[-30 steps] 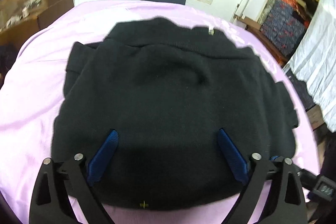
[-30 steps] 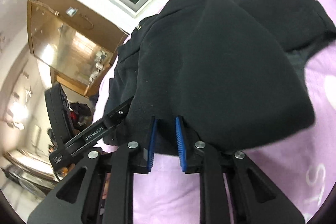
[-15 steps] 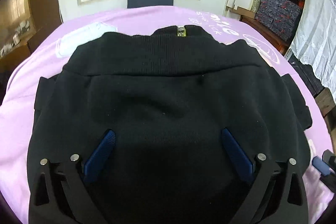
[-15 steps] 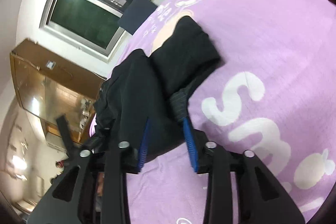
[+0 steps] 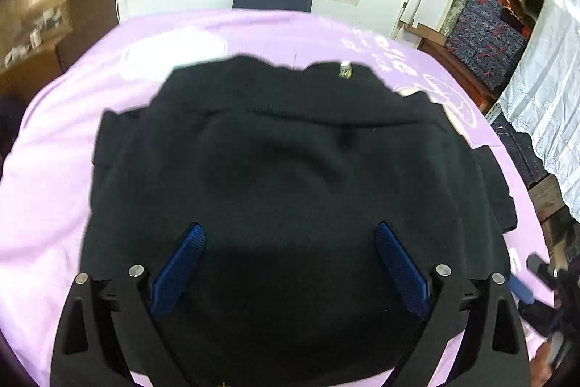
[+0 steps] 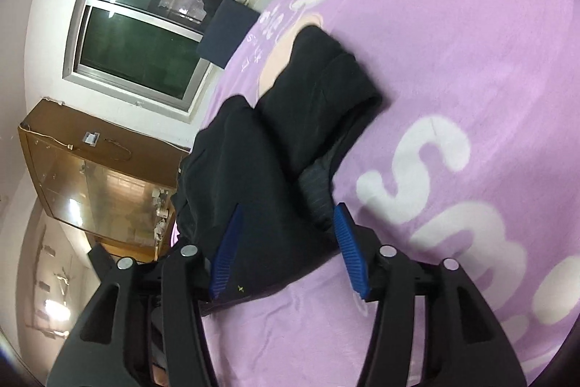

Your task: Fold large clothes

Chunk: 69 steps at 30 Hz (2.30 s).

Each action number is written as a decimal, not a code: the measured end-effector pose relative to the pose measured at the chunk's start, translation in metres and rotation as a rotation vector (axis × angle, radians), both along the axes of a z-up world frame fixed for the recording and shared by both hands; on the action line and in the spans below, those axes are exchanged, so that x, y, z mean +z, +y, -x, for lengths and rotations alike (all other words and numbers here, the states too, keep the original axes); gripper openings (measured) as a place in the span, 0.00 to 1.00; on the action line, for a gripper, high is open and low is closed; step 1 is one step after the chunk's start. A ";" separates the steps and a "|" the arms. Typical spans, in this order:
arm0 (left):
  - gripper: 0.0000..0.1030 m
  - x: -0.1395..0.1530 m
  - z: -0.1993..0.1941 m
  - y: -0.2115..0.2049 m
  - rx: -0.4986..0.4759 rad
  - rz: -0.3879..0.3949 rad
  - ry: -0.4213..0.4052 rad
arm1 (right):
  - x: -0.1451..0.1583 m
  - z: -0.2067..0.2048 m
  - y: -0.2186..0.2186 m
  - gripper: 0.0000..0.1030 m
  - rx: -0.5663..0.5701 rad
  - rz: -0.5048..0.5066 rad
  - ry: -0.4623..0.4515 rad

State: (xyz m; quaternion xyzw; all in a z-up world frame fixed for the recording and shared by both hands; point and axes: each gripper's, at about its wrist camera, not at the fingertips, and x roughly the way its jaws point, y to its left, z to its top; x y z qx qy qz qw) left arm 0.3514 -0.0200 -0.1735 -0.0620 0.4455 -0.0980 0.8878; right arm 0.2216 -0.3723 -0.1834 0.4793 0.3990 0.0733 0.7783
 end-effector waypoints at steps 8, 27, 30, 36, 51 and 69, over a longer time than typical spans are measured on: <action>0.97 -0.016 -0.004 0.003 -0.021 -0.039 0.009 | -0.006 -0.009 0.011 0.57 -0.067 0.024 0.032; 0.97 -0.020 0.004 0.003 -0.022 -0.027 -0.029 | -0.009 -0.070 0.020 0.53 -0.003 0.097 0.026; 0.97 -0.014 0.004 0.008 -0.015 0.010 -0.008 | -0.010 -0.090 0.015 0.53 -0.042 0.112 0.024; 0.90 -0.004 -0.002 0.020 -0.003 0.035 -0.005 | -0.011 -0.093 0.029 0.53 0.014 0.125 -0.005; 0.85 0.002 0.002 0.055 0.026 0.076 -0.014 | 0.045 -0.083 0.072 0.14 0.038 0.316 -0.166; 0.84 0.016 0.029 0.258 0.345 0.475 -0.085 | 0.133 -0.058 0.391 0.14 0.414 1.140 -0.443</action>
